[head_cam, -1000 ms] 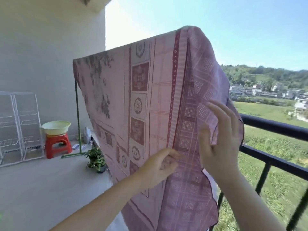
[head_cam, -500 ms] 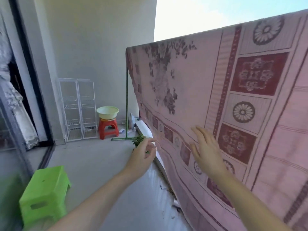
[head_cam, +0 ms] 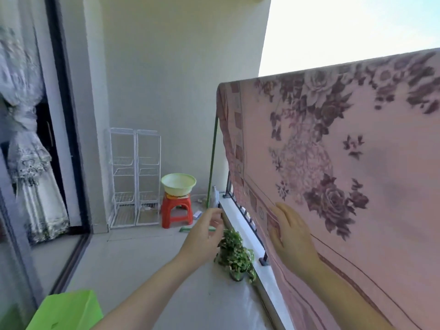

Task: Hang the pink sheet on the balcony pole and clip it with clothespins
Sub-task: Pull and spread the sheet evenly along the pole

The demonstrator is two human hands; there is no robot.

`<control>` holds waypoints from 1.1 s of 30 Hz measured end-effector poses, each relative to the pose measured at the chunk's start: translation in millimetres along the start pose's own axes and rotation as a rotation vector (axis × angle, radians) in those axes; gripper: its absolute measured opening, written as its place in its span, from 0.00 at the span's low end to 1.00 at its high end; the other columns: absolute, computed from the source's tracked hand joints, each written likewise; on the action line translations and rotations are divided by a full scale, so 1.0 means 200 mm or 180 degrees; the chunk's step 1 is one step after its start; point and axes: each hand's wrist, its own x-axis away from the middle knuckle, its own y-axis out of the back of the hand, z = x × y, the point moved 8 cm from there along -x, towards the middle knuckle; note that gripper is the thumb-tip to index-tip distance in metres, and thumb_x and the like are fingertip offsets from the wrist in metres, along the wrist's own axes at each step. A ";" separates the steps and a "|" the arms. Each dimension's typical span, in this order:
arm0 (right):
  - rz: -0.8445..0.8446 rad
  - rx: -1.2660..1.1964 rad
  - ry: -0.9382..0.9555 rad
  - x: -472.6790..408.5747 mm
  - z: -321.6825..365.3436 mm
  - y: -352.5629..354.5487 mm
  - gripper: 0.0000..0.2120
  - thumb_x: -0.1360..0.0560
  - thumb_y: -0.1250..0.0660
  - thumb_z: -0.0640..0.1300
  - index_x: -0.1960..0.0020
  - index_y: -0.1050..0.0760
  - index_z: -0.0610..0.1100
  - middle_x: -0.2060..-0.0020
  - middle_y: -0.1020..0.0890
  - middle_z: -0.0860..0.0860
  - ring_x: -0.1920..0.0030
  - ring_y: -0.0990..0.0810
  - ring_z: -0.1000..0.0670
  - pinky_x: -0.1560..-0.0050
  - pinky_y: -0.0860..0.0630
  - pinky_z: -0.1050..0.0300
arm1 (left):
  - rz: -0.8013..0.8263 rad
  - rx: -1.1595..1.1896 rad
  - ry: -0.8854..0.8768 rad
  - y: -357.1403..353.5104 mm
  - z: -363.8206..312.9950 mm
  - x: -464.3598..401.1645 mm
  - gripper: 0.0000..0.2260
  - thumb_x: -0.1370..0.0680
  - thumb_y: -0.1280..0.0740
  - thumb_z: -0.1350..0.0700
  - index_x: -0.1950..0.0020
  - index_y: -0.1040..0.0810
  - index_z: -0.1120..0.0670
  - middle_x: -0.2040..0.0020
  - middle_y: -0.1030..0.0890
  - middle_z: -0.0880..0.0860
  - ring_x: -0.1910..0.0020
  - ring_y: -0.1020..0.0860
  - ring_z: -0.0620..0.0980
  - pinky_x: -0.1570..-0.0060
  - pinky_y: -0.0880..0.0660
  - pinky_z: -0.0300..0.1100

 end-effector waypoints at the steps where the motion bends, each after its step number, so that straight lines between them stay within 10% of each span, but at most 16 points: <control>1: 0.0023 -0.0029 0.0071 -0.13 0.02 -0.09 0.24 0.24 0.51 0.52 0.34 0.31 0.42 0.38 0.25 0.44 0.38 0.27 0.42 0.38 0.29 0.45 | -0.0039 -0.0017 0.0028 0.05 0.08 -0.11 0.13 0.22 0.40 0.58 0.39 0.32 0.49 0.50 0.26 0.45 0.47 0.27 0.42 0.56 0.32 0.21; 13: -0.0118 -0.0328 0.0127 -1.71 0.27 -1.19 0.24 0.24 0.51 0.51 0.32 0.33 0.44 0.32 0.30 0.45 0.33 0.32 0.42 0.34 0.35 0.46 | 0.0064 -0.0099 0.0041 0.63 1.12 -1.59 0.13 0.22 0.40 0.58 0.40 0.31 0.45 0.50 0.25 0.45 0.48 0.24 0.47 0.49 0.24 0.45; 33: -0.0201 0.0029 -0.0423 -4.17 -0.44 -2.54 0.23 0.21 0.44 0.48 0.28 0.41 0.48 0.28 0.36 0.49 0.29 0.38 0.49 0.30 0.41 0.54 | 0.0567 -0.0004 -0.0691 0.65 2.22 -4.37 0.13 0.22 0.40 0.61 0.41 0.33 0.46 0.49 0.25 0.49 0.49 0.26 0.39 0.56 0.31 0.22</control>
